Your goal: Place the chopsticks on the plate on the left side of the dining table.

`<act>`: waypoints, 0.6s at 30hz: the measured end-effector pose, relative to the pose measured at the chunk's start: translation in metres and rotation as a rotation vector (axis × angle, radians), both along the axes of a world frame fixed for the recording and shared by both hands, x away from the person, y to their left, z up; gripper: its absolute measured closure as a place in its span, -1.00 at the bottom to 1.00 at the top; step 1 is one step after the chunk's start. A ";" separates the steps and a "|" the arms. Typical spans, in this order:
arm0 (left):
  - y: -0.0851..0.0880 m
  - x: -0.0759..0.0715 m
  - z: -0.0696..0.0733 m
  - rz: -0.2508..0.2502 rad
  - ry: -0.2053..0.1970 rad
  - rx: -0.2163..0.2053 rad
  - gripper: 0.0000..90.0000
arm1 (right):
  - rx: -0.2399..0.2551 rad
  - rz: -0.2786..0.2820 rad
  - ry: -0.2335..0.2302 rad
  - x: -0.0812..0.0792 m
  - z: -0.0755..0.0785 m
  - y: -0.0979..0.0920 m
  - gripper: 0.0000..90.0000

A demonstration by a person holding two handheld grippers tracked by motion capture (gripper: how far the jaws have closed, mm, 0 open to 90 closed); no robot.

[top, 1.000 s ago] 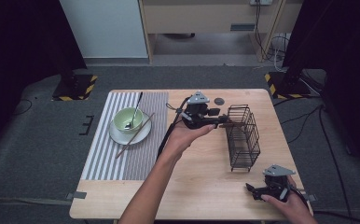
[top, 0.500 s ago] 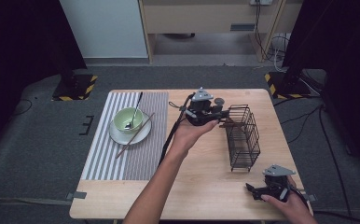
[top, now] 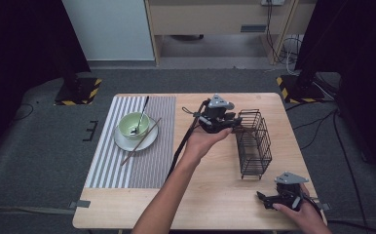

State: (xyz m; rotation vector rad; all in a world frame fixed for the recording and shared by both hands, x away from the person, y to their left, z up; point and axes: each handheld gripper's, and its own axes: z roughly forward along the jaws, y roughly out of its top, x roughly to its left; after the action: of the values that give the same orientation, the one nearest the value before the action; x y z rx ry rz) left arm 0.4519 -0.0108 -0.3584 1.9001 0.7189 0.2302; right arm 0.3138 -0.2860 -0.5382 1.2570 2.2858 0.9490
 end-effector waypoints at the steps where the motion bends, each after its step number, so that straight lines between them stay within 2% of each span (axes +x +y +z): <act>1: -0.002 0.000 -0.001 0.000 0.002 0.008 0.42 | 0.000 0.000 0.000 0.000 0.000 0.000 -0.99; 4: -0.004 0.000 -0.002 0.004 -0.001 0.030 0.42 | 0.000 0.000 0.000 0.000 0.000 0.000 -0.99; 18: -0.010 0.001 -0.003 0.013 -0.003 0.037 0.54 | 0.000 0.000 0.000 0.000 0.000 0.000 -0.99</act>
State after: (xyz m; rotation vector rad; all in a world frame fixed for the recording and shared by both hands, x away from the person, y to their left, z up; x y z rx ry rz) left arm 0.4525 -0.0203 -0.3614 1.9299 0.7296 0.2556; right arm 0.3138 -0.2860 -0.5382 1.2567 2.2862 0.9493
